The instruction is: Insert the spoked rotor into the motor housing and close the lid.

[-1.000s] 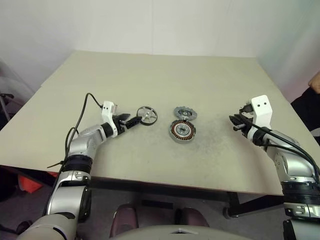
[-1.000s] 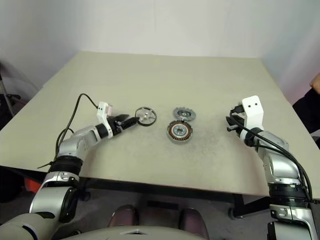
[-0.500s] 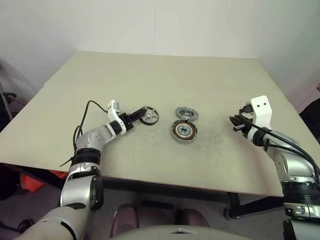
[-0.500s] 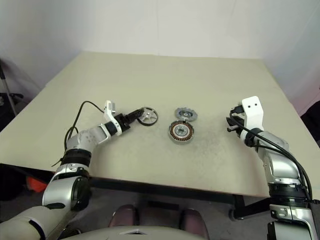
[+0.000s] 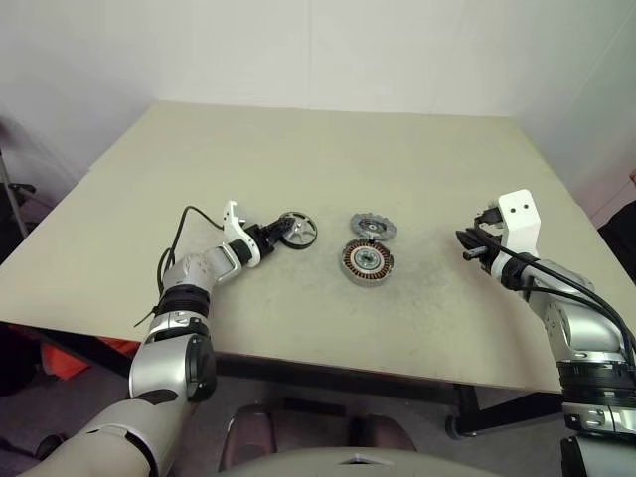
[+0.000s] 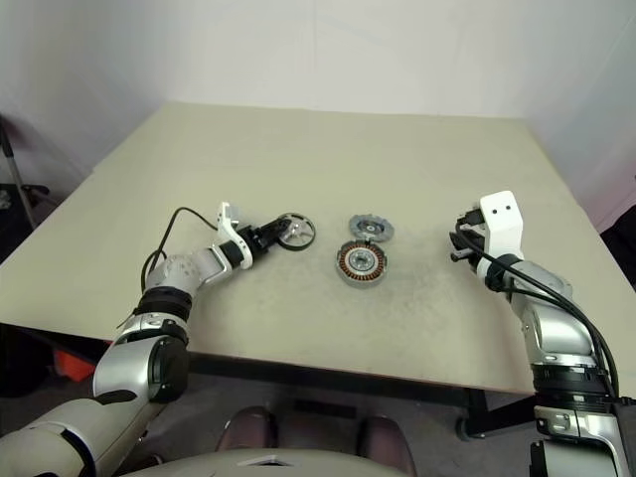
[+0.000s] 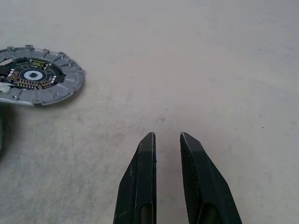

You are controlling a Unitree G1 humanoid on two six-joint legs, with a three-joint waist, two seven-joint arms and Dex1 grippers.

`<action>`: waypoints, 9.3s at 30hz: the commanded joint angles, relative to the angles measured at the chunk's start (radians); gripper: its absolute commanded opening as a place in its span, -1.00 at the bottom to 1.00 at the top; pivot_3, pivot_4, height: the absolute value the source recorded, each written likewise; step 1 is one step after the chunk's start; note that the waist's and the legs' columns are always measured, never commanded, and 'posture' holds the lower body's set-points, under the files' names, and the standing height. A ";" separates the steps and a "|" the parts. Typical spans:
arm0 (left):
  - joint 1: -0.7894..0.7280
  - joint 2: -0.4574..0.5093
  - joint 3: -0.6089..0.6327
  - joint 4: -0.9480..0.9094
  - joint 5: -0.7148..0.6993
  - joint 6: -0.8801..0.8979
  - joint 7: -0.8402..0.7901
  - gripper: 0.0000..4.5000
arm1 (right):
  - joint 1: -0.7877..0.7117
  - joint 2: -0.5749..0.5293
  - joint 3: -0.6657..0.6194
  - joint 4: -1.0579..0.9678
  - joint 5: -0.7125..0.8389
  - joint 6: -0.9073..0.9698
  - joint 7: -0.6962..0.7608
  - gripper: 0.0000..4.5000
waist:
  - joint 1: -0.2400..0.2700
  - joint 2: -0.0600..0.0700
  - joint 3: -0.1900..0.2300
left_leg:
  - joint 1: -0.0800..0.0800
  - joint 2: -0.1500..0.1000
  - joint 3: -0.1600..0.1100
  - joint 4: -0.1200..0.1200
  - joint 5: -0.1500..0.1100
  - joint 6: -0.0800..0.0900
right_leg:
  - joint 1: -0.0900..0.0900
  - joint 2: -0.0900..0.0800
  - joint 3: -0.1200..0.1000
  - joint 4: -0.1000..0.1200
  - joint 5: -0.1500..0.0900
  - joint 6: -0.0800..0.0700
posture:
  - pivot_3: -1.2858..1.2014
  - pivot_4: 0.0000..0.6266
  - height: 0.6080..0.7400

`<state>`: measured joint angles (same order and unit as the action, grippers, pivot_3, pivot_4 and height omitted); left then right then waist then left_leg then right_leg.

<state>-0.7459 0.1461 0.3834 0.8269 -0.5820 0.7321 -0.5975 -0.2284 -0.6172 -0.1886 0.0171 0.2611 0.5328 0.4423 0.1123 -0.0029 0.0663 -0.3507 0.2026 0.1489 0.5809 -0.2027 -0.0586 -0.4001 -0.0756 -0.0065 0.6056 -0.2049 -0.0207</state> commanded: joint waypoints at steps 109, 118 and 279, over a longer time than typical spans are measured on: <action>0.108 0.080 -0.167 -0.363 0.006 0.034 -0.112 0.19 | 0.093 0.067 0.104 -0.445 0.204 0.196 0.133 -0.63 | -0.011 0.001 0.000 | 0.001 0.002 0.000 -0.003 -0.003 0.005 | -0.001 0.000 -0.001 -0.004 -0.001 0.000 | 0.03 -1.00 1.00; 0.133 0.095 -0.150 -0.368 0.010 0.003 -0.087 0.19 | 0.015 0.135 0.213 -0.300 0.120 0.147 0.108 -0.63 | -0.015 0.001 0.000 | 0.000 0.002 0.000 -0.003 0.000 0.000 | -0.002 0.001 -0.001 -0.003 -0.001 0.000 | 0.03 -1.00 1.00; 0.204 0.084 -0.099 -0.319 0.042 -0.131 0.016 0.21 | -0.380 0.200 0.141 -0.101 -0.093 -0.045 0.344 -0.33 | -0.039 -0.003 0.001 | -0.011 0.004 -0.001 0.021 -0.008 0.014 | -0.008 -0.001 -0.003 0.012 0.000 -0.002 | 0.03 -1.00 1.00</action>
<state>-0.5475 0.2236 0.2783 0.5354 -0.5296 0.5977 -0.5721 -0.6218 -0.4313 0.0561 0.0399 0.0411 0.3058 0.8482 0.0735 -0.0058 0.0676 -0.3614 0.2068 0.1482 0.6006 -0.2098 -0.0456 -0.4079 -0.0765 -0.0098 0.6161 -0.2050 -0.0226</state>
